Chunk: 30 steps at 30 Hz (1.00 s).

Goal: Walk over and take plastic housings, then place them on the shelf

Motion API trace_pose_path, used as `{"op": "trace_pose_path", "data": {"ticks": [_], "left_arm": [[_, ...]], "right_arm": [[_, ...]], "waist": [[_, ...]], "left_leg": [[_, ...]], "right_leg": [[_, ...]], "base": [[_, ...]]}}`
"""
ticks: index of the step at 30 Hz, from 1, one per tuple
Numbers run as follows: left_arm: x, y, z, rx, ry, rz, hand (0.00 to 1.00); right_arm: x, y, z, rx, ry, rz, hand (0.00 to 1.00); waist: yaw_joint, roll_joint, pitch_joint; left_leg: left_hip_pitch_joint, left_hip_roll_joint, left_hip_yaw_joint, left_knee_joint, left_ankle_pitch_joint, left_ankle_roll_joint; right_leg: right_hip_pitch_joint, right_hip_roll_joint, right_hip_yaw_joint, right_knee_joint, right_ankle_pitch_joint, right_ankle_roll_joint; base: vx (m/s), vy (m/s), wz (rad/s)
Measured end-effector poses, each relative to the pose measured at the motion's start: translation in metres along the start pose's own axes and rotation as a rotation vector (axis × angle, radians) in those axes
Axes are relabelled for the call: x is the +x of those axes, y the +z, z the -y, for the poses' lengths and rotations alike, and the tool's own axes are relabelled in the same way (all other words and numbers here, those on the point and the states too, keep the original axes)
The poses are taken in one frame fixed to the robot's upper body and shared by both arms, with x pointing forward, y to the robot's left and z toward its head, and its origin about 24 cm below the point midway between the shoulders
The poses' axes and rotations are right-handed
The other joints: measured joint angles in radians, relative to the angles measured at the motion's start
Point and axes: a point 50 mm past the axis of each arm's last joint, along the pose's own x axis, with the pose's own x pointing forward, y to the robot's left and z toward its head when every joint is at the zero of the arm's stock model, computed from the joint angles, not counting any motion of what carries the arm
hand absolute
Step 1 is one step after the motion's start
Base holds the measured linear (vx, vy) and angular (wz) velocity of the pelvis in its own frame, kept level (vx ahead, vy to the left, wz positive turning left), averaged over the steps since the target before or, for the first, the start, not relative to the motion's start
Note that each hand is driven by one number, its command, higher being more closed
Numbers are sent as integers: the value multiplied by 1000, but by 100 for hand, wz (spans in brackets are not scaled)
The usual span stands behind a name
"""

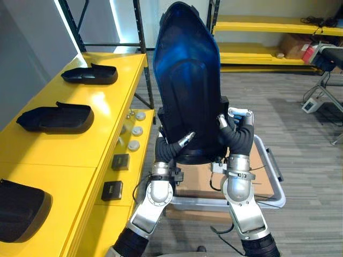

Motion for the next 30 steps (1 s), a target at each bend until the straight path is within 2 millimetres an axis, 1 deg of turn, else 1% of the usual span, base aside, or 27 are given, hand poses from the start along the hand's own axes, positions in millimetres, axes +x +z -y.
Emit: {"op": "trace_pose_path", "data": {"ticks": [5, 9, 13, 16, 18, 21, 22, 24, 25, 26, 28, 30], "left_arm": [[0, -2, 0, 10, -1, -19, 100], [1, -2, -2, 13, 0, -20, 100], [1, -3, -3, 15, -10, -20, 100], [2, -3, -5, 18, -4, -21, 100], [2, -3, -5, 19, -3, -22, 100], [-1, -6, -6, 23, -20, -38, 100], [-4, -9, -7, 25, -20, -52, 100], [-9, -13, -10, 33, -21, -78, 100], [-11, -16, -14, 42, -9, -92, 100], [-12, -18, -16, 49, -1, -98, 100], [-16, -23, -26, 73, 33, -124, 100], [-19, -27, -34, 84, 61, -145, 100]], "right_arm": [[-1, 0, 0, 28, 9, 3, 0], [-2, -8, 2, 18, 19, -29, 0], [-1, -8, 3, 32, 24, -39, 0], [-1, -8, 4, 55, 30, -44, 0], [1, -3, 6, 81, 25, -30, 0], [11, 21, 20, 110, -16, 93, 0], [16, 33, 28, 126, -41, 161, 0], [23, 48, 45, 113, -98, 263, 0], [27, 54, 60, 96, -158, 316, 0], [28, 56, 68, 86, -193, 332, 0], [29, 59, 99, 35, -343, 368, 0], [27, 61, 119, -4, -444, 383, 0]], "waist": [[0, 1, -3], [0, 0, -7], [1, 0, -8], [2, 0, -8], [2, 0, -8], [3, -1, -8], [2, -1, -8], [1, -2, -9], [0, -2, -9], [-1, -3, -10], [-5, -4, -15], [-8, -3, -15]], "left_leg": [[-2, 0, 0, 0, 0, 0], [-2, -1, 0, 0, 0, 0], [1, 0, 0, 0, 0, 0], [2, 0, 1, 0, 0, 0], [3, 0, 2, 0, 0, 0], [5, 0, 5, -2, 0, 0], [6, 0, 7, -3, 0, 0], [10, 0, 12, -6, 0, 0], [10, 0, 13, -7, 0, 0], [10, 0, 13, -8, 0, 0], [10, 0, 14, -10, 0, 0], [11, 0, 16, -12, 0, 0]], "right_leg": [[2, 0, -1, -10, 7, 0], [3, 0, -1, -10, 7, 0], [5, 0, -1, -10, 7, 0], [6, 0, 0, -10, 7, 0], [6, 0, 1, -10, 7, 0], [6, 1, 4, -10, 7, 1], [6, 1, 6, -10, 7, 1], [6, 1, 12, -10, 8, 1], [5, 1, 13, -10, 8, 2], [5, 2, 13, -10, 8, 2], [4, 2, 15, -10, 8, 2], [2, 2, 17, -10, 8, 2]], "base": [[-23, -5, -1], [0, 0, 0], [0, 0, 0], [0, 0, 0], [0, 0, 0], [0, 0, -1], [0, 0, -5], [0, 0, -8], [0, 0, -4], [0, 0, 0], [0, 0, 0], [0, 0, 0]]}}
